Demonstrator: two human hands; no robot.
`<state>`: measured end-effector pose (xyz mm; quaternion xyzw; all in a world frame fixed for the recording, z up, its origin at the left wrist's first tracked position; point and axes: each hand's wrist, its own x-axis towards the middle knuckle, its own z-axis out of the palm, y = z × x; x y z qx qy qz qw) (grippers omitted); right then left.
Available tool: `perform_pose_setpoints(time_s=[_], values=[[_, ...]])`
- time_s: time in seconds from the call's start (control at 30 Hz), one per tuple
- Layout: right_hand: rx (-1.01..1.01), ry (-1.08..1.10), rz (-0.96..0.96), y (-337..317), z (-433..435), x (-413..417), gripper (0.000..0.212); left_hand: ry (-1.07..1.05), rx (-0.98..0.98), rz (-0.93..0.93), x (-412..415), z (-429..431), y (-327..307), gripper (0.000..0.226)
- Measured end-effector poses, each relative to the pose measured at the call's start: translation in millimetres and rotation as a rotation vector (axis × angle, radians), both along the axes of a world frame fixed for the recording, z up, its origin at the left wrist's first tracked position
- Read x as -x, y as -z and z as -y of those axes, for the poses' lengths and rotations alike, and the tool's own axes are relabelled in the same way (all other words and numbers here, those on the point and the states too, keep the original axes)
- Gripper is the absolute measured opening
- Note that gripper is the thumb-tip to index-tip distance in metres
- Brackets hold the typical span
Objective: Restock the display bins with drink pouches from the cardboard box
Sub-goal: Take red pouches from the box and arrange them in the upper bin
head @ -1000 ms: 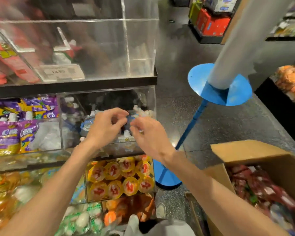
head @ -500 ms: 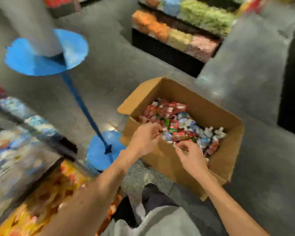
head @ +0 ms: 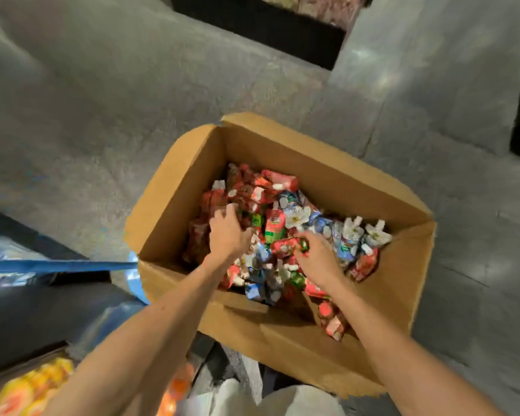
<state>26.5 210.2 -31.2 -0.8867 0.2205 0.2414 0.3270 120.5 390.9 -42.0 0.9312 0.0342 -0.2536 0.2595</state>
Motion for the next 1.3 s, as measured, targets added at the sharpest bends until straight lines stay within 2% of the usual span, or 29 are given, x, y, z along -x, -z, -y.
perform_pose_setpoints(time_s=[0.07, 0.17, 0.23, 0.33, 0.43, 0.5, 0.57, 0.67, 0.77, 0.8, 0.87, 0.93, 1.07, 1.2, 1.3], values=[[0.024, -0.083, 0.01, 16, -2, -42, 0.052, -0.054, -0.013, 0.043, -22, 5, 14, 0.07], [0.153, -0.259, 0.135, 38, -8, -94, 0.063, -0.065, -0.071, 0.076, -50, 10, 35, 0.085], [0.226, -0.363, 0.208, 48, -12, -121, 0.071, -0.012, -0.114, 0.065, -66, 11, 53, 0.092], [0.312, -0.536, 0.194, 67, -21, -150, 0.076, 0.13, -0.112, 0.054, -81, 8, 81, 0.086], [0.404, -0.644, 0.107, 89, -35, -165, 0.067, 0.232, -0.364, 0.198, -88, 3, 99, 0.082], [0.471, -0.629, 0.085, 101, -45, -171, 0.062, 0.276, -0.456, 0.27, -93, 2, 107, 0.085], [0.524, -0.603, 0.097, 108, -53, -175, 0.046, 0.267, -0.412, 0.343, -100, -1, 114, 0.076], [0.594, -0.601, 0.122, 112, -59, -174, 0.018, 0.228, -0.294, 0.312, -111, -6, 110, 0.052], [0.605, -0.617, 0.181, 113, -56, -172, 0.017, 0.223, -0.223, 0.372, -113, -11, 115, 0.041], [0.589, -0.626, 0.193, 112, -54, -173, 0.019, 0.25, -0.217, 0.395, -111, -13, 116, 0.039], [0.54, -0.62, 0.188, 108, -48, -174, 0.027, 0.262, -0.156, 0.321, -108, -10, 106, 0.033], [0.471, -0.584, 0.157, 101, -42, -173, 0.037, 0.201, -0.048, 0.327, -105, -7, 88, 0.029], [0.278, -0.483, 0.144, 84, -31, -160, 0.048, 0.036, 0.08, 0.255, -97, -10, 49, 0.038], [0.058, -0.299, 0.031, 52, -23, -133, 0.045, 0.064, 0.193, 0.127, -81, -19, 2, 0.041], [-0.066, -0.055, -0.048, 31, -22, -110, 0.051, 0.045, 0.283, 0.146, -67, -23, -37, 0.052]])
